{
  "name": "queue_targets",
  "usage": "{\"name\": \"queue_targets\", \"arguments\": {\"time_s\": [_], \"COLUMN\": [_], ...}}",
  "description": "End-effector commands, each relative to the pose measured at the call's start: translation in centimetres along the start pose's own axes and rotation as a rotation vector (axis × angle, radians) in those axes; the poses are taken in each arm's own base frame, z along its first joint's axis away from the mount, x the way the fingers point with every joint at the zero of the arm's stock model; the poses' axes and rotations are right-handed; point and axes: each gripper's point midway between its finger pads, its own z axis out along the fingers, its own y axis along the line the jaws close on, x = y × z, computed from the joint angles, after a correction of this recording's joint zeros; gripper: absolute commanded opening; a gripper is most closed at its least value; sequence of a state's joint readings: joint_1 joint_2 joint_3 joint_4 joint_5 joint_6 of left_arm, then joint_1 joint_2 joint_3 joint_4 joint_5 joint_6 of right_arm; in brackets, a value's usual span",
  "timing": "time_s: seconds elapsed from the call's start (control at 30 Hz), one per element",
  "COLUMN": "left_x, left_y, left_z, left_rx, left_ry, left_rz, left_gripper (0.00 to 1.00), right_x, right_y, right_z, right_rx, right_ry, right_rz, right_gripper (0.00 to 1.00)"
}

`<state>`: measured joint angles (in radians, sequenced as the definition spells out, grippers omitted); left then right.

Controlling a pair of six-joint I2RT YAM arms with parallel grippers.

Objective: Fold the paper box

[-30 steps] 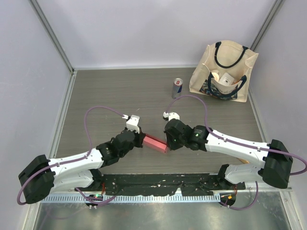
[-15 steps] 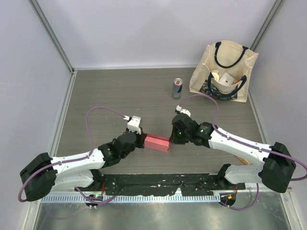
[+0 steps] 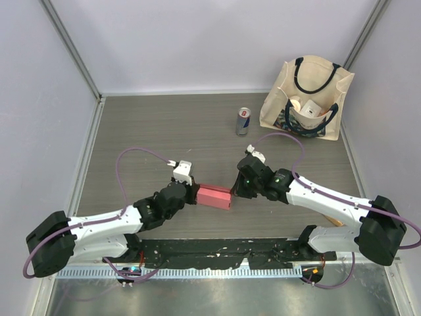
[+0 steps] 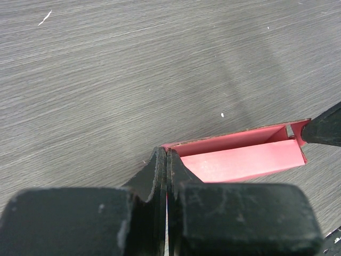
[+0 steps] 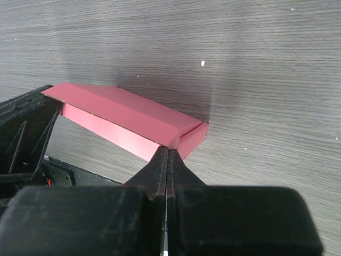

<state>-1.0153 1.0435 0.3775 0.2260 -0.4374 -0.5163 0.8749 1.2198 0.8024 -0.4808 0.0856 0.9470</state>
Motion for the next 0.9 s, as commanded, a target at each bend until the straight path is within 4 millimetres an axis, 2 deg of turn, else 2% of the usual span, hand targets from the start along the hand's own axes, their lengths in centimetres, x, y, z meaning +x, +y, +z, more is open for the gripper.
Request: {"name": "queue_targets", "arguments": {"time_s": [0.0,0.43,0.73,0.87], "left_x": [1.1,0.9,0.9,1.3], "left_y": [-0.7,-0.7,-0.6,-0.4], "left_z": [-0.6,-1.0,-1.2,-1.3], "left_rx": [0.038,0.038,0.036,0.036], "left_ry": [0.03,0.014,0.006,0.002], "left_rz": [-0.004,-0.009,-0.014,-0.015], "left_gripper": [0.0,0.0,0.0,0.0], "right_x": [-1.3,-1.6,-0.4,0.5], "right_y": [2.4,3.8,2.6,1.0], "right_z": [-0.1,-1.1,-0.3,0.5], "right_rx": [-0.088,-0.166,-0.15,-0.131], "right_ry": [-0.046,-0.047,-0.026,-0.034], "right_rz": [0.065,0.113,0.067,-0.027], "right_gripper": [0.01,0.01,0.01,0.01]}}
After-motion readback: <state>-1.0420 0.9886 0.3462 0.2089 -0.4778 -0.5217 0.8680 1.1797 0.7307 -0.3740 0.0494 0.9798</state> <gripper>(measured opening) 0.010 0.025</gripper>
